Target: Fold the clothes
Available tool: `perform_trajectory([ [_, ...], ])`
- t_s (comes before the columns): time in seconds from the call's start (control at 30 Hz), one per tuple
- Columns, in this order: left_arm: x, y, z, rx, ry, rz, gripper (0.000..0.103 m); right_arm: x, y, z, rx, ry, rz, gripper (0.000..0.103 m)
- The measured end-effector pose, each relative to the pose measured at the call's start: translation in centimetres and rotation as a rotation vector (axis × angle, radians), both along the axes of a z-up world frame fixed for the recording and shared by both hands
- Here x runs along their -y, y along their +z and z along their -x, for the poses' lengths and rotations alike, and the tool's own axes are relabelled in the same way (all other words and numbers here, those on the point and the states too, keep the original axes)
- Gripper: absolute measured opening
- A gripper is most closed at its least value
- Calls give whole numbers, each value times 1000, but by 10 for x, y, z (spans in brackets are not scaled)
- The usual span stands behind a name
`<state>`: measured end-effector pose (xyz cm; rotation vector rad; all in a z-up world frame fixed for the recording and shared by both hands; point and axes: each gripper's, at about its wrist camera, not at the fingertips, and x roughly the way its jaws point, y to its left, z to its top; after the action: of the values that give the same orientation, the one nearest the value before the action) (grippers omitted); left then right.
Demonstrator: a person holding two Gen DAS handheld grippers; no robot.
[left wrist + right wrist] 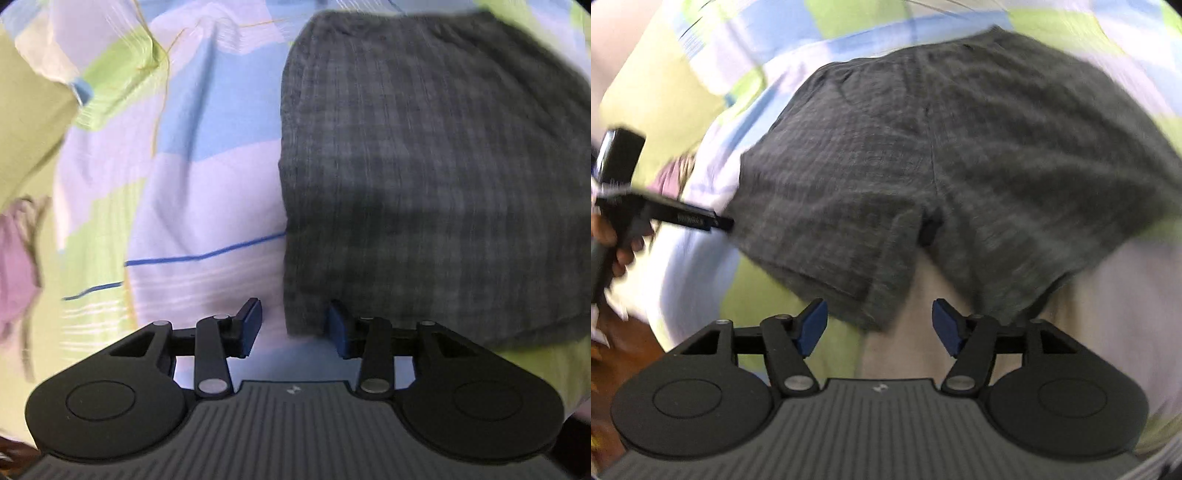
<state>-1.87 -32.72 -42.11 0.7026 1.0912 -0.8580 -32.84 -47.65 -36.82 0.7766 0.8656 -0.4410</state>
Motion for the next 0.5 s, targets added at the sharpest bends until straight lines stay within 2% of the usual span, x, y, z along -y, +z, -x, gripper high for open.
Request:
perform_trajectory([
  [0.07, -1, 5, 3, -9, -25, 18, 4, -1, -9, 0, 14, -94, -54, 58],
  [0.1, -1, 8, 6, 4, -42, 21, 4, -2, -13, 0, 26, -139, -82, 46],
  [0.13, -4, 11, 8, 39, -69, 22, 4, -1, -15, 0, 38, -166, -110, 10],
  [0.17, -6, 15, 11, 74, -95, 24, 4, -2, -17, -3, 36, -181, -136, 6],
  [0.23, -17, 35, 20, 165, -151, 30, 4, -5, -15, -6, 55, -178, -165, 5],
  [0.33, -33, 44, 32, 253, -193, -12, 4, -18, -3, -15, 86, -111, -185, 5],
  [0.43, -34, 18, 30, 268, -178, -105, 6, -30, -15, -23, 71, -58, -225, 5],
  [0.47, -33, 8, 31, 265, -179, -140, 10, -33, -26, -28, 56, -27, -237, 5],
  [0.5, -29, -12, 32, 284, -186, -211, 9, -35, -36, -33, 27, -2, -241, 5],
])
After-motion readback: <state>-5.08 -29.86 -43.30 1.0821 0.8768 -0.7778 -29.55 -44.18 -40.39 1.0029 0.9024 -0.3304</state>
